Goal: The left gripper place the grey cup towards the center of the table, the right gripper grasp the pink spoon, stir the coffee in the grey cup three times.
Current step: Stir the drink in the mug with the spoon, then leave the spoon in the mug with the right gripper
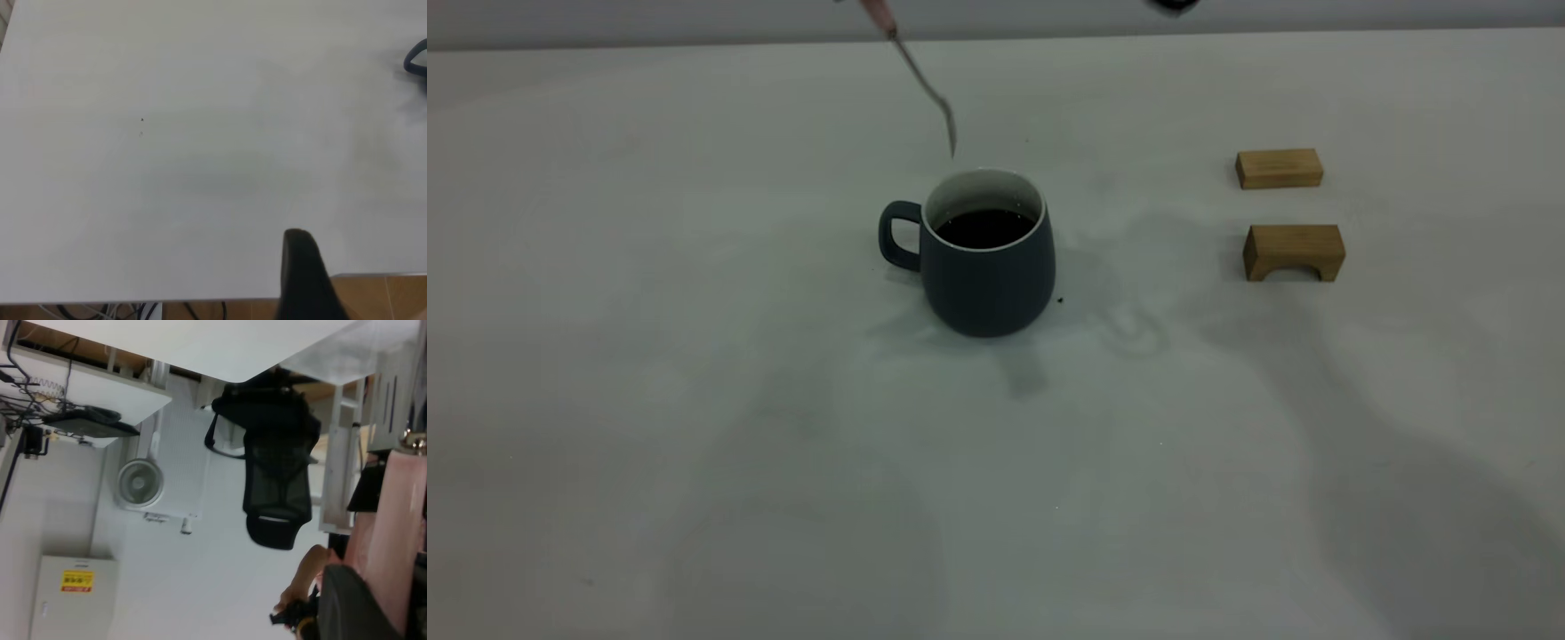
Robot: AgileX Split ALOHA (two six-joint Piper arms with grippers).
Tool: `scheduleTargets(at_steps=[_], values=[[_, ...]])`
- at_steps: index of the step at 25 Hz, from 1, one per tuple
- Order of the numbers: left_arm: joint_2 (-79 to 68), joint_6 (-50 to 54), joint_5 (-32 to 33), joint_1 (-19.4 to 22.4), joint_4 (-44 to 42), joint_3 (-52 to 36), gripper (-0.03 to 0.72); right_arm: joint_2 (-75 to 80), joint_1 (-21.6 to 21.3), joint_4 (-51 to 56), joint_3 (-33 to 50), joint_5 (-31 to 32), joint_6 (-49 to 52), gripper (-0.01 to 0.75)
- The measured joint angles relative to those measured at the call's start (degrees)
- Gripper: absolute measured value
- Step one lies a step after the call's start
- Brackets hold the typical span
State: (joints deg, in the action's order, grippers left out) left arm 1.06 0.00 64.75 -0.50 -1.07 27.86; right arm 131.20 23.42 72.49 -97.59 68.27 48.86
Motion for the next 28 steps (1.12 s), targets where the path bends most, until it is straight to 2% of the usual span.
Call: scheduleTargets(at_steps=[11,19,25,28], values=[[0.00,0.00,0.00,0.00,0.00,0.00,0.505,8.10,-0.18,2.17,-0.05,-2.23,-9.04,0.145],[0.00,0.00,0.00,0.00,0.00,0.00,0.505,11.81,-2.21,3.23,-0.11,-3.95,-13.17,0.145],[0.00,0.00,0.00,0.00,0.00,0.00,0.505,14.56,-2.21,12.16,-0.28,-3.60,-19.43,0.145],[0.00,0.00,0.00,0.00,0.00,0.00,0.505,16.04,-2.32,13.34,-0.34,-5.07,-21.93,0.145]])
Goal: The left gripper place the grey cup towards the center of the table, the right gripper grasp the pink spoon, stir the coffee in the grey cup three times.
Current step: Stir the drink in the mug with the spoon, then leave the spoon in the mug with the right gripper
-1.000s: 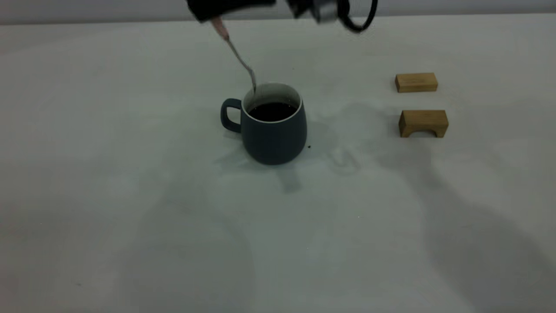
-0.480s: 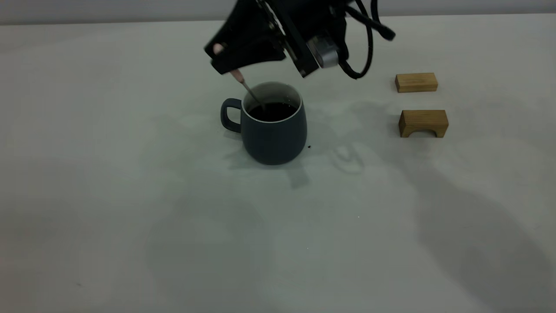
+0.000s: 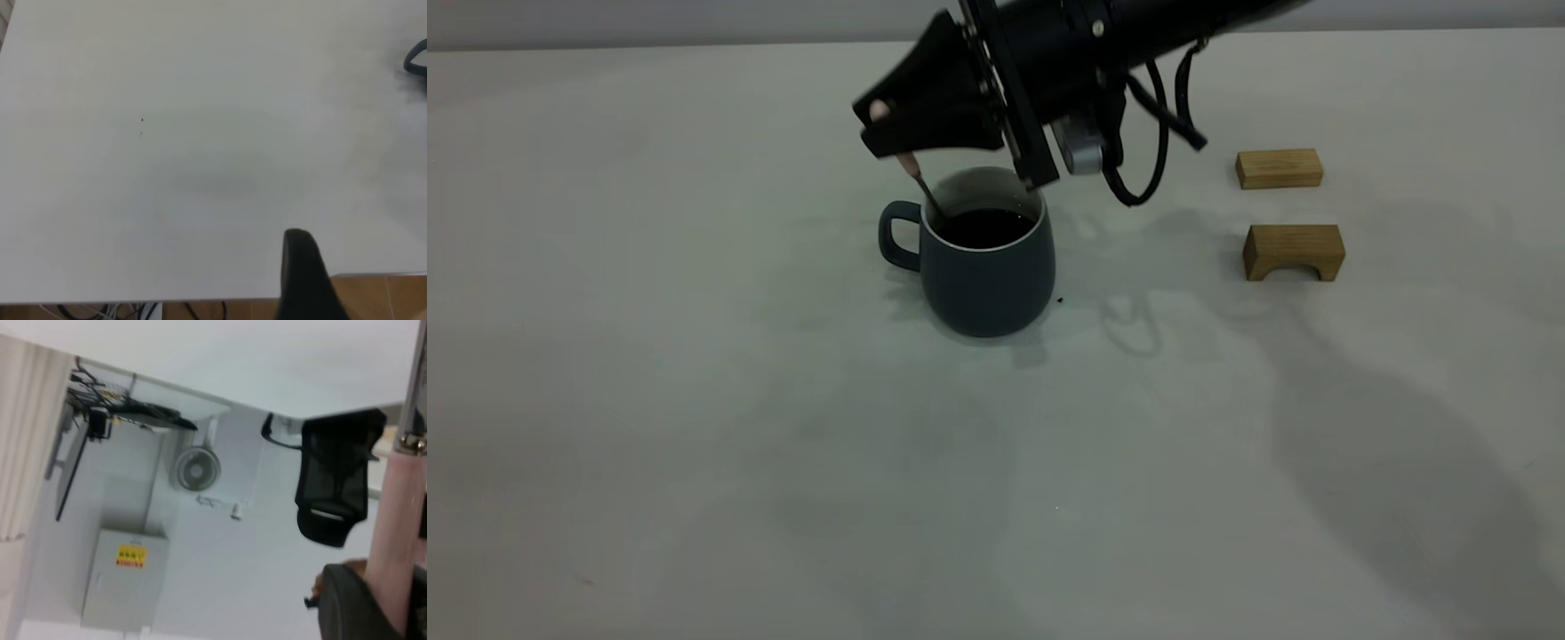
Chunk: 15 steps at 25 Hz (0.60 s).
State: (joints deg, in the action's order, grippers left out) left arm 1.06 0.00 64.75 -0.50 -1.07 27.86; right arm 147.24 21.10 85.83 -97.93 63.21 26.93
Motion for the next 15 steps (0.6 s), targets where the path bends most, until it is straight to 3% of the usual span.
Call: scheduleTargets(at_steps=[5,10,15], values=[[0.02,0.00,0.00,0.00,0.00,0.00,0.505,0.60,-2.20,-4.11,-0.18,-1.72,2.51,0.145],[0.02,0.00,0.05,0.00,0.00,0.00,0.505,0.54,-5.24,-8.52,-0.37,2.34,9.67,0.145],[0.02,0.00,0.05,0.00,0.00,0.00,0.505,0.54,-5.47,-8.42,-0.37,3.35,15.06,0.145]])
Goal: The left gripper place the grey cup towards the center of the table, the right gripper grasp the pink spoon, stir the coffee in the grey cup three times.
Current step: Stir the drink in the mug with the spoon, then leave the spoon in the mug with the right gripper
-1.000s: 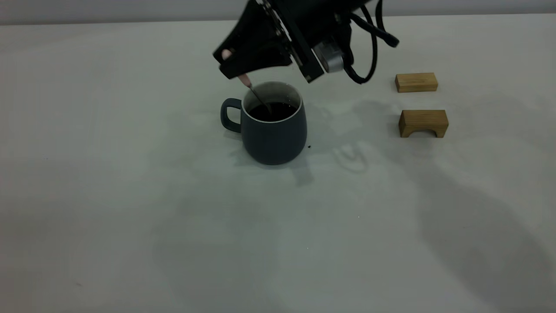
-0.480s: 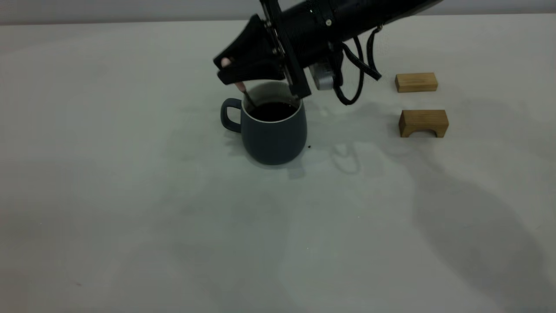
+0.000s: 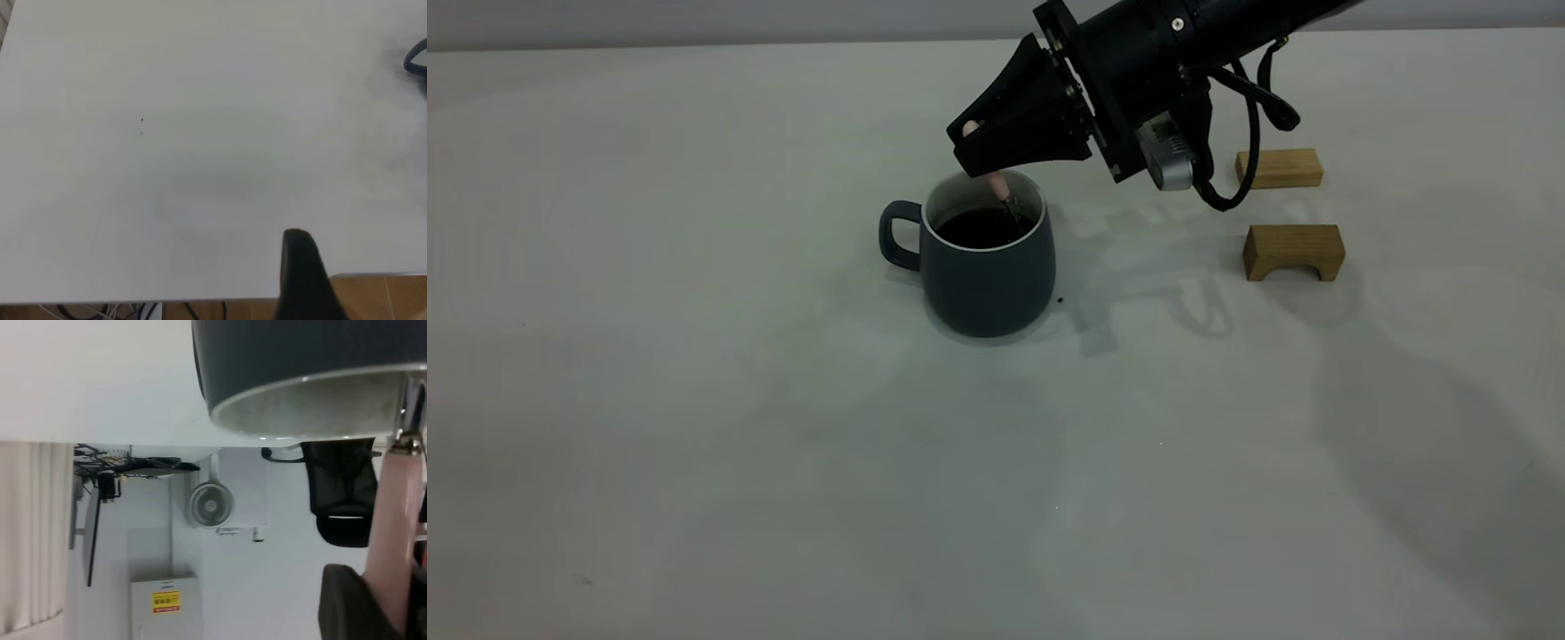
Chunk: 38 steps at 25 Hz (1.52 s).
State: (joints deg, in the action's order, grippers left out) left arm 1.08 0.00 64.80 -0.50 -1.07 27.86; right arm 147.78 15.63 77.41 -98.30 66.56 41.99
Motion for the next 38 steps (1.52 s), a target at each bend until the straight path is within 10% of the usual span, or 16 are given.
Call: scheduleTargets(at_steps=[9,38], values=[[0.00,0.00,0.00,0.00,0.00,0.00,0.505,0.06,2.77,8.65,0.00,-0.01,-12.77,0.145],[0.00,0.00,0.00,0.00,0.00,0.00,0.505,0.06,0.63,1.20,0.00,0.03,-7.68,0.145]])
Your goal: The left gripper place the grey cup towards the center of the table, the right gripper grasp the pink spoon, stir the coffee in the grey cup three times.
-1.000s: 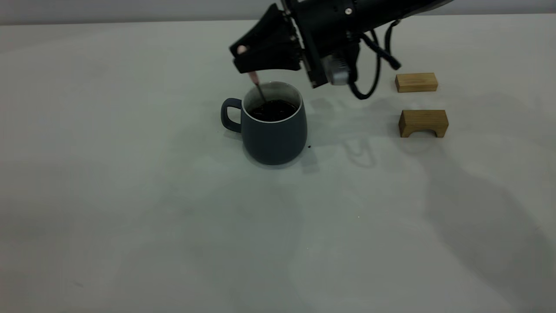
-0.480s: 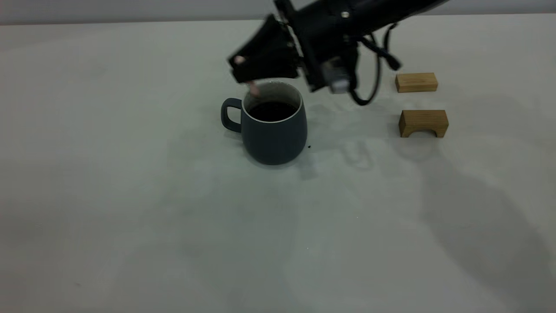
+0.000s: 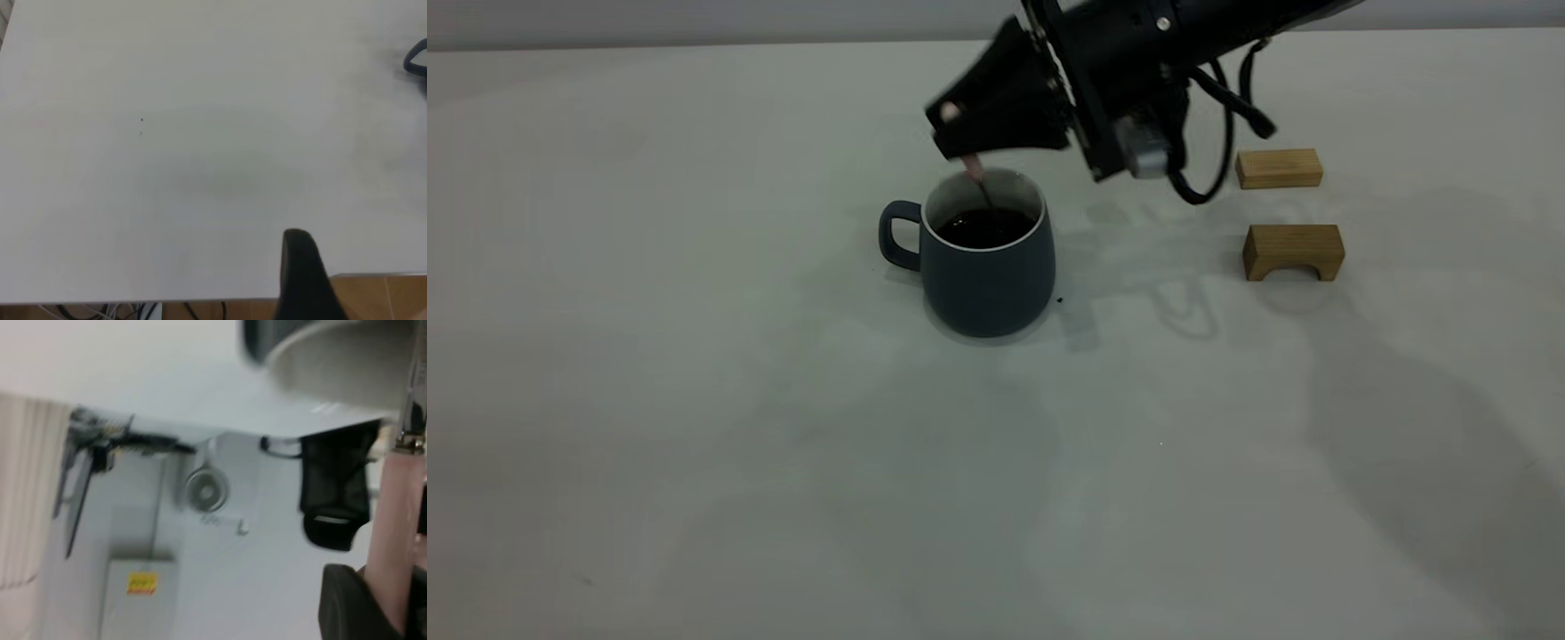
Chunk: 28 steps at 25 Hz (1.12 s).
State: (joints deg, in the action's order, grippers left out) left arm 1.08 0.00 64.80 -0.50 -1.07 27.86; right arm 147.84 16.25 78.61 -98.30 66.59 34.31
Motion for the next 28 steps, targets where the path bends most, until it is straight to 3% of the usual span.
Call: scheduleTargets(at_steps=[7,10,13,18,21,24,28], values=[[0.00,0.00,0.00,0.00,0.00,0.00,0.505,-0.06,0.97,-4.62,0.00,0.38,0.62,0.145],[0.00,0.00,0.00,0.00,0.00,0.00,0.505,-0.06,1.53,-5.50,0.00,0.38,0.03,0.184],[0.00,0.00,0.00,0.00,0.00,0.00,0.505,-0.06,1.53,-7.41,0.00,0.26,-0.12,0.311],[0.00,0.00,0.00,0.00,0.00,0.00,0.505,-0.81,1.53,-11.87,0.00,0.25,-0.35,0.598],[0.00,0.00,0.00,0.00,0.00,0.00,0.505,-4.06,1.53,-15.37,0.00,0.25,-0.48,0.702],[0.00,0.00,0.00,0.00,0.00,0.00,0.505,-10.19,1.53,-21.08,0.00,0.38,0.65,0.719],[0.00,0.00,0.00,0.00,0.00,0.00,0.505,-21.50,1.53,-33.71,0.00,1.07,6.01,0.661]])
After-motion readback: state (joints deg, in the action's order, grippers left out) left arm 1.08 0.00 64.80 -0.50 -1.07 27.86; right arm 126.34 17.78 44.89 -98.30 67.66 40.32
